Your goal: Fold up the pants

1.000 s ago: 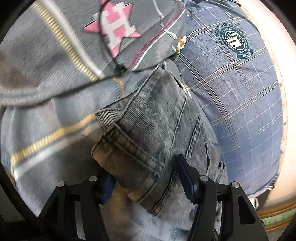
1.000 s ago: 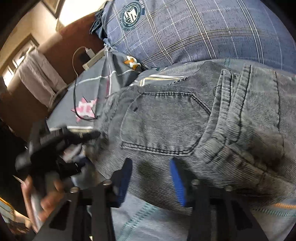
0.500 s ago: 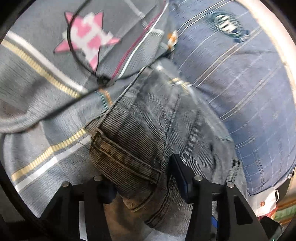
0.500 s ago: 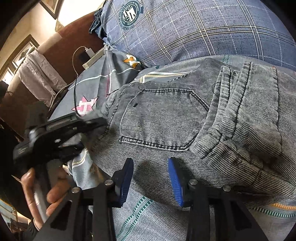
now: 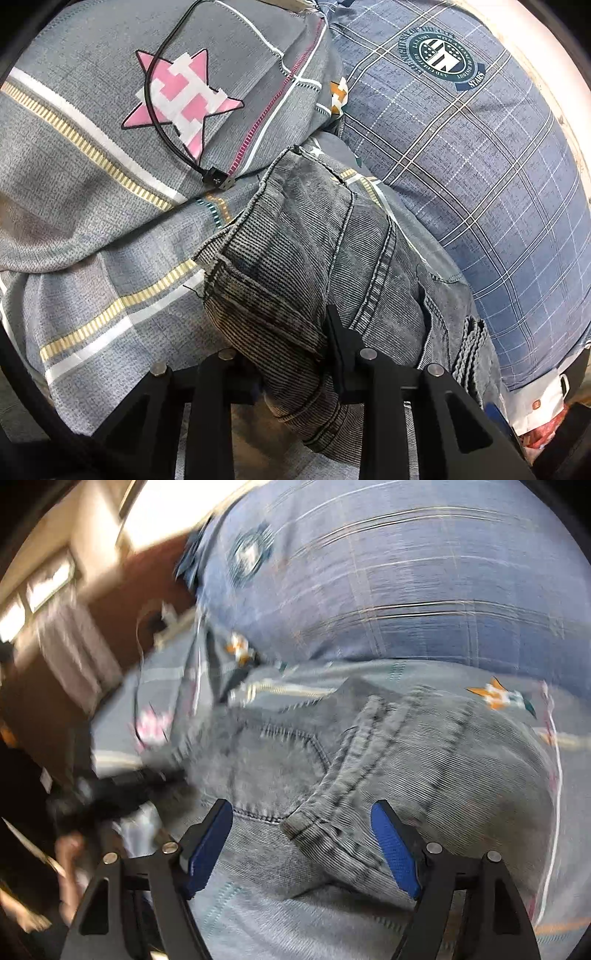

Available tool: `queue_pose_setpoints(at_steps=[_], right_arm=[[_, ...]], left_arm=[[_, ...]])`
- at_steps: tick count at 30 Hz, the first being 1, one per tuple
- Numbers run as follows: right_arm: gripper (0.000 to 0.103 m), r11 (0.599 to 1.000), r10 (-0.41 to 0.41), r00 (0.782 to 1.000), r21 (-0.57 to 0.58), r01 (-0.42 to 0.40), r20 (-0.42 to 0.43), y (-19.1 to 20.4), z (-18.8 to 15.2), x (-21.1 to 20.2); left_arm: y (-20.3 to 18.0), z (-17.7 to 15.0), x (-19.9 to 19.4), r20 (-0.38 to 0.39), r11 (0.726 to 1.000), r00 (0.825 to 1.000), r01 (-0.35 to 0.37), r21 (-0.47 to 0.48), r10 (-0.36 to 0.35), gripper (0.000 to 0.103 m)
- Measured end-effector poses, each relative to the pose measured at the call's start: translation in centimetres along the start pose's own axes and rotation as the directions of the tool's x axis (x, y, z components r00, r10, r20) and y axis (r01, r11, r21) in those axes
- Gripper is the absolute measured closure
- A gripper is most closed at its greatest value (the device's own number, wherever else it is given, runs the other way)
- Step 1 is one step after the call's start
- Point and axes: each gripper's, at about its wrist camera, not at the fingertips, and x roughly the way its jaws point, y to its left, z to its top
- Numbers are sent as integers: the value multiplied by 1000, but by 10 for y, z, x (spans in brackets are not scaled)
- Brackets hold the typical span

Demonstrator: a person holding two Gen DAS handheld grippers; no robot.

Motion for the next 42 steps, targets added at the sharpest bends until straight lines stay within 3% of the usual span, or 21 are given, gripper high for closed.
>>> queue_pose_setpoints(at_steps=[2, 3, 4, 7, 10, 12, 14, 15, 17, 18, 21, 23, 25, 26, 29, 31, 33, 35, 38, 40, 42], right_arm=[[24, 988, -139, 989, -76, 135, -46, 9, 1, 23], [35, 982, -175, 980, -89, 167, -93, 8, 1, 36], [57, 980, -183, 976, -97, 172, -117, 7, 0, 43], [69, 979, -196, 976, -80, 189, -90, 8, -1, 28], [70, 986, -160, 987, -41, 159, -17, 13, 1, -6], [70, 992, -120, 992, -34, 118, -40, 18, -3, -6], [66, 990, -132, 985, -69, 125, -109, 21, -16, 17], [61, 988, -142, 980, -79, 132, -138, 19, -23, 29], [46, 989, -133, 988, -82, 126, -85, 22, -26, 27], [32, 994, -89, 993, -68, 84, -74, 24, -24, 22], [26, 1000, 14, 1000, -22, -14, 6, 27, -18, 0], [17, 995, 96, 994, 2, -96, 44, 23, -17, -14], [17, 990, 133, 989, 34, -136, 70, 17, -17, -17], [17, 988, 141, 987, 58, -145, 72, 13, -18, -18], [17, 961, 195, 978, 184, -205, 73, -15, -13, -10], [25, 929, 232, 972, 289, -230, 26, -40, -14, 8], [28, 899, 263, 965, 358, -252, 17, -54, -20, 19], [30, 871, 286, 958, 410, -271, 27, -62, -23, 22], [30, 868, 283, 959, 418, -267, 24, -62, -20, 15], [30, 878, 275, 961, 405, -256, 10, -59, -20, 12], [30, 882, 266, 964, 410, -233, -23, -61, -21, 13]], left_arm=[[-2, -1, 0, -1, 1000, 1000, -9, 10, 9, 73], [-3, -2, 0, 1, 1000, 1000, -15, 17, 15, 73], [-4, -2, -1, 2, 1000, 1000, -18, 22, 18, 73], [-10, -2, 4, 1, 999, 999, -34, 22, 34, 73], [-8, -1, 6, -2, 999, 999, -40, 9, 40, 71], [-7, 1, 8, -5, 999, 999, -41, 6, 41, 70], [-6, 1, 9, -11, 999, 999, -35, 5, 35, 69], [-5, 2, 9, -11, 999, 999, -31, 9, 31, 69], [-2, 3, 10, -11, 1000, 1000, -18, 0, 18, 68], [1, 5, 10, -10, 1000, 1000, -9, -9, 9, 67], [5, 7, 12, -3, 1000, 1000, 7, -27, -7, 66], [7, 7, 12, 6, 999, 1000, 4, -36, -4, 58], [12, 9, 13, -12, 998, 1000, 18, -61, -19, 59], [13, 9, 8, -5, 997, 999, 32, -69, -32, 71], [-3, 9, -12, 66, 998, 996, 55, 1, -55, 75], [-18, 8, -20, 97, 996, 993, 59, 67, -65, 75], [-28, 11, -10, 71, 994, 997, 24, 108, -31, 74], [-25, 18, 7, 18, 997, 1000, -17, 80, 16, 74], [-17, 29, 26, -44, 998, 997, -55, 35, 56, 74], [-25, 30, 15, -4, 997, 999, -51, 49, 52, 77], [-53, 22, -7, 86, 983, 994, -83, 163, 69, 79]])
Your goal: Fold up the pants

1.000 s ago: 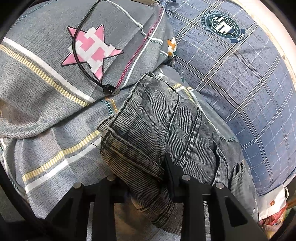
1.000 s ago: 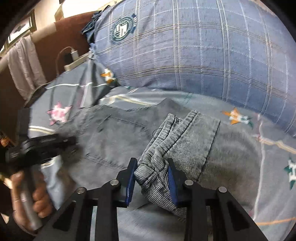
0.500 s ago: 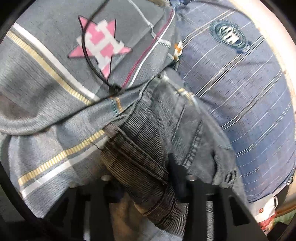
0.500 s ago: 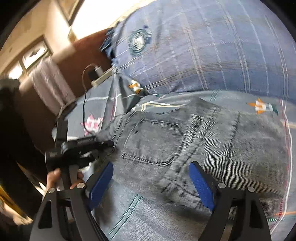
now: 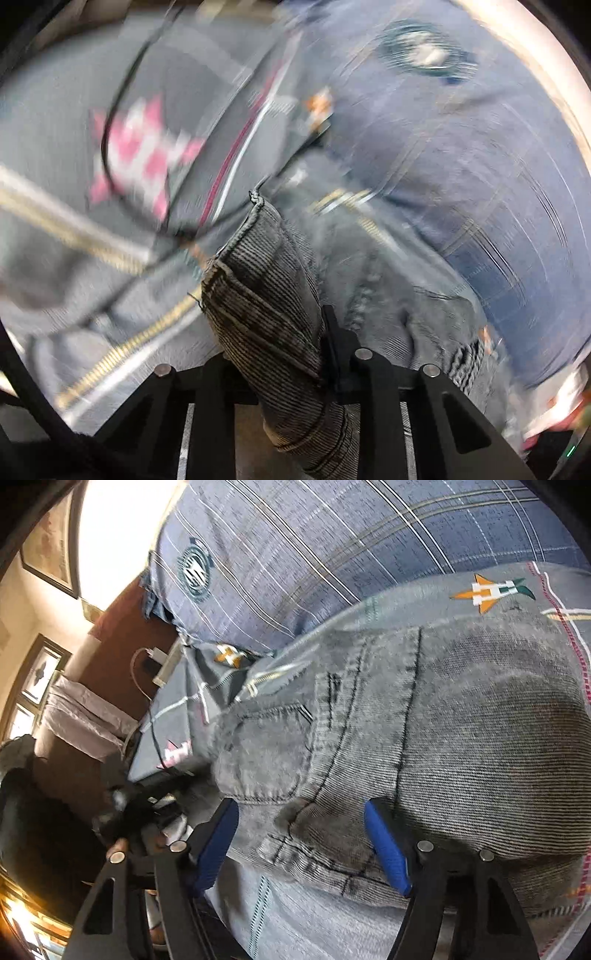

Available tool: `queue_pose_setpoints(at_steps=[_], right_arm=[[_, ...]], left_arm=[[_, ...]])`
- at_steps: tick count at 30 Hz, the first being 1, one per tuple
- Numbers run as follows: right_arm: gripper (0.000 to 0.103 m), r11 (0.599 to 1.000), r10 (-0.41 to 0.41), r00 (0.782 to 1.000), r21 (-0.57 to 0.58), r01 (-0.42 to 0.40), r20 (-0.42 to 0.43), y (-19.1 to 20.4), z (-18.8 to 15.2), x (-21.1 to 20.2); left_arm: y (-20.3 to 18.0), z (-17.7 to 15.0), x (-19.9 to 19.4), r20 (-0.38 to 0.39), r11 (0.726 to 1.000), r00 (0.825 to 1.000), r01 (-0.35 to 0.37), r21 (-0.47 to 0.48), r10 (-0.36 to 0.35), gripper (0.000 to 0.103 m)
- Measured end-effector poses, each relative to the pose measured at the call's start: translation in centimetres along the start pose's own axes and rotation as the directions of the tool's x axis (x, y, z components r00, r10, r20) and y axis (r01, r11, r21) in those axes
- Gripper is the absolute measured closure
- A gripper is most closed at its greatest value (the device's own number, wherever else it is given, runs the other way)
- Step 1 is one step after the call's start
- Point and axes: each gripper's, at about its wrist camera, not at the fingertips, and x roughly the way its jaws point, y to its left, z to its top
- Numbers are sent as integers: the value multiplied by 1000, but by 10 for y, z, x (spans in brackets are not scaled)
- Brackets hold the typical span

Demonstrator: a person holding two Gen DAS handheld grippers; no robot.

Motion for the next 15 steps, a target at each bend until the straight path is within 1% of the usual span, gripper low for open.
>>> queue_pose_setpoints(at_steps=[2, 3, 5, 7, 8, 9, 10, 11, 12, 13, 15], right_arm=[[31, 1000, -16, 1000, 12, 16, -27, -2, 1, 3], [31, 1000, -9, 999, 22, 10, -31, -5, 1, 2], [31, 998, 33, 999, 52, -32, -20, -10, 3, -7], [30, 989, 114, 994, 100, -113, 1, -16, 6, -22], [29, 981, 157, 987, 114, -158, 24, -19, 9, -34], [29, 976, 182, 982, 111, -188, 58, -22, 12, -50], [29, 974, 189, 978, 106, -198, 89, -24, 17, -65], [28, 975, 188, 976, 100, -199, 107, -26, 22, -76], [28, 975, 190, 974, 91, -202, 122, -28, 28, -87], [24, 974, 200, 969, 80, -213, 143, -33, 35, -100], [22, 972, 203, 965, 82, -219, 165, -43, 42, -112]], left_arm=[[-29, -6, -22, 60, 995, 998, -5, 102, -1, 79], [-41, -7, -32, 79, 990, 997, 2, 138, -13, 79], [-66, -14, -49, 105, 979, 993, 31, 201, -53, 80], [-94, -25, -65, 135, 957, 987, 50, 286, -92, 80], [-109, -34, -74, 148, 940, 982, 62, 336, -117, 80], [-122, -41, -80, 152, 924, 978, 75, 376, -142, 80], [-129, -45, -87, 151, 910, 976, 85, 405, -159, 80], [-142, -53, -90, 147, 888, 973, 97, 450, -180, 80], [-152, -59, -93, 139, 873, 971, 106, 475, -193, 80], [-158, -63, -93, 131, 865, 971, 113, 490, -200, 80], [-173, -73, -91, 112, 844, 971, 122, 523, -210, 80]])
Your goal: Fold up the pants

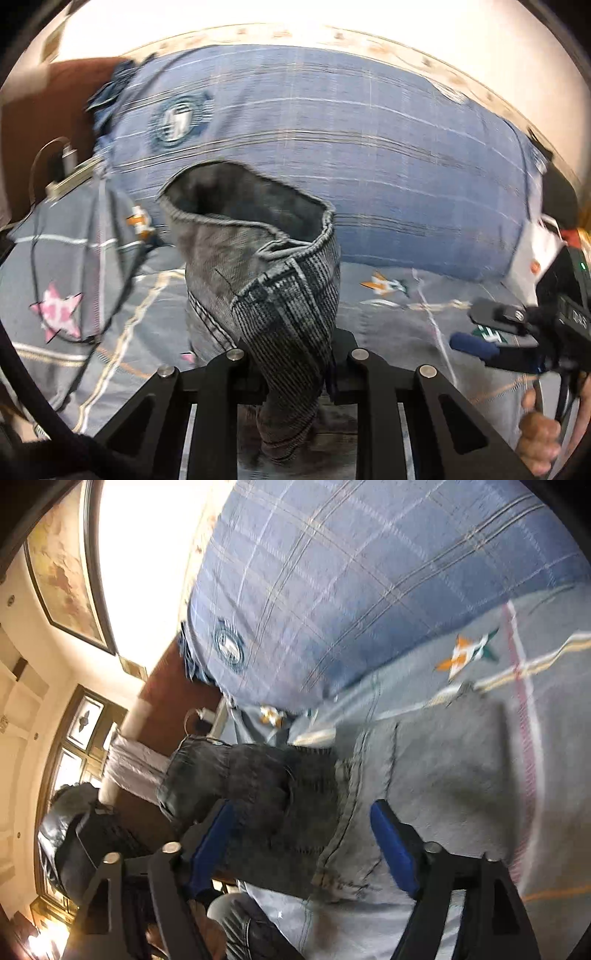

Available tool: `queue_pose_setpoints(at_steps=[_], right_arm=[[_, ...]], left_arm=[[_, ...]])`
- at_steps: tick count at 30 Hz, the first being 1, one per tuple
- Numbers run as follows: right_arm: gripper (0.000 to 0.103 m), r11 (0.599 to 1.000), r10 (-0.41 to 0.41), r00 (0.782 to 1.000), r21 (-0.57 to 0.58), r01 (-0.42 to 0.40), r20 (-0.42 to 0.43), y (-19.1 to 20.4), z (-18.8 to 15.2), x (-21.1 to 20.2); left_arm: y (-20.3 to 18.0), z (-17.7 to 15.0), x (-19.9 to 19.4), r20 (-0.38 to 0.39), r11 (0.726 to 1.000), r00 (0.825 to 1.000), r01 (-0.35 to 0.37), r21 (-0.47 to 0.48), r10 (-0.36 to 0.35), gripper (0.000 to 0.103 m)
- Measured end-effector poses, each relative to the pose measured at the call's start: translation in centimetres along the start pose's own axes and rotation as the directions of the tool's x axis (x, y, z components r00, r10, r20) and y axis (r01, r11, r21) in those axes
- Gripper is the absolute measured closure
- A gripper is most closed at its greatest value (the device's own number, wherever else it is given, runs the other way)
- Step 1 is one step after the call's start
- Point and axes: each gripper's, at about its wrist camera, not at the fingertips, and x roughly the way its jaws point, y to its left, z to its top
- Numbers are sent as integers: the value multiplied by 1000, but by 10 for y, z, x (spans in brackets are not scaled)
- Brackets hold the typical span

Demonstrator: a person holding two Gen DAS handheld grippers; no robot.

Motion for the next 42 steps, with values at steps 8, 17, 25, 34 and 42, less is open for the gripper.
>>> queue_pose_setpoints(at_steps=[8, 17, 25, 34, 42], right_arm=[[22, 993, 42, 998, 106, -47, 52, -34, 12, -9], [22, 970, 2, 999, 244, -12, 42, -71, 15, 0], [23, 991, -28, 999, 131, 25, 16, -49, 15, 5], [23, 983, -80, 989, 173, 57, 125, -63, 16, -26], [23, 994, -113, 985, 22, 112, 127, -23, 10, -18]], left_arm=[[-82, -22, 42, -99, 980, 992, 94, 176, -77, 80], [-118, -68, 79, -200, 927, 976, 151, 343, -85, 74], [-128, -49, 57, -99, 913, 990, 132, 386, -101, 85], [-91, -42, 40, -181, 891, 927, 367, 266, -328, 32], [-36, -14, 34, -112, 913, 941, 338, 230, -320, 28]])
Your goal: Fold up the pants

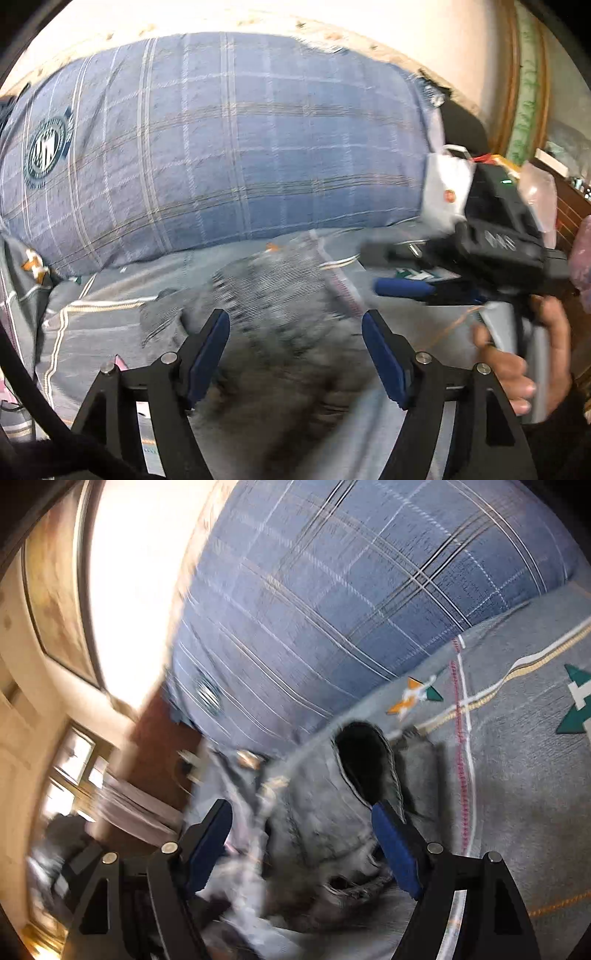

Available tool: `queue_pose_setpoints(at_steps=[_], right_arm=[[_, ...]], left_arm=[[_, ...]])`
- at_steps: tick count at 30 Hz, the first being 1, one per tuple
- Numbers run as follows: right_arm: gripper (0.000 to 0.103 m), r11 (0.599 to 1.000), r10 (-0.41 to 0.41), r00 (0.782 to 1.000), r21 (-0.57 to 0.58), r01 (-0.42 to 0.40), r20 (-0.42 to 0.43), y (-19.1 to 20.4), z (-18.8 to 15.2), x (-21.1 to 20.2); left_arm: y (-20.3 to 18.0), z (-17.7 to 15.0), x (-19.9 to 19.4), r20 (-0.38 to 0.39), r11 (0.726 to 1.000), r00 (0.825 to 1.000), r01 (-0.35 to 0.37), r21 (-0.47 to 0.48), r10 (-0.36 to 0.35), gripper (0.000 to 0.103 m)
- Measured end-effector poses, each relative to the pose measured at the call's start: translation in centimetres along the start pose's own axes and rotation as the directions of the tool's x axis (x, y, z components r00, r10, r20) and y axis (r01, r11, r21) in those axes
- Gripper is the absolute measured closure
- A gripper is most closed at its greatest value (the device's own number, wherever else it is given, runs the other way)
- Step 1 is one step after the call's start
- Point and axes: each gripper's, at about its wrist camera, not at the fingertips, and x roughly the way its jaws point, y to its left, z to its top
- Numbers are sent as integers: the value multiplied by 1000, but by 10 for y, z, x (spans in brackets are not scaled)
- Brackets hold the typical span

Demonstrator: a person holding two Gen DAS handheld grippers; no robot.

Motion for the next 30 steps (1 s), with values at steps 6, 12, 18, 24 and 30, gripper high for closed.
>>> queue_pose_setpoints(at_steps=[6, 12, 18, 24, 30], right_arm=[[65, 958, -283, 944, -107, 268, -169, 0, -21, 32], [67, 889, -451, 870, -187, 418, -199, -20, -38, 29], [40, 958, -239, 970, -178, 227, -52, 2, -29, 2], [25, 965, -214, 974, -170, 199, -77, 0, -31, 19], [38, 943, -301, 943, -187, 273, -139, -3, -41, 43]], left_arm=[[38, -39, 60, -109, 977, 990, 65, -202, -89, 28], [25, -34, 56, -116, 986, 991, 52, -158, -71, 28], [52, -33, 34, -73, 942, 988, 105, -318, -135, 28], [80, -31, 23, -63, 907, 993, 65, -416, -100, 28], [91, -40, 45, -176, 902, 984, -57, -428, -22, 28]])
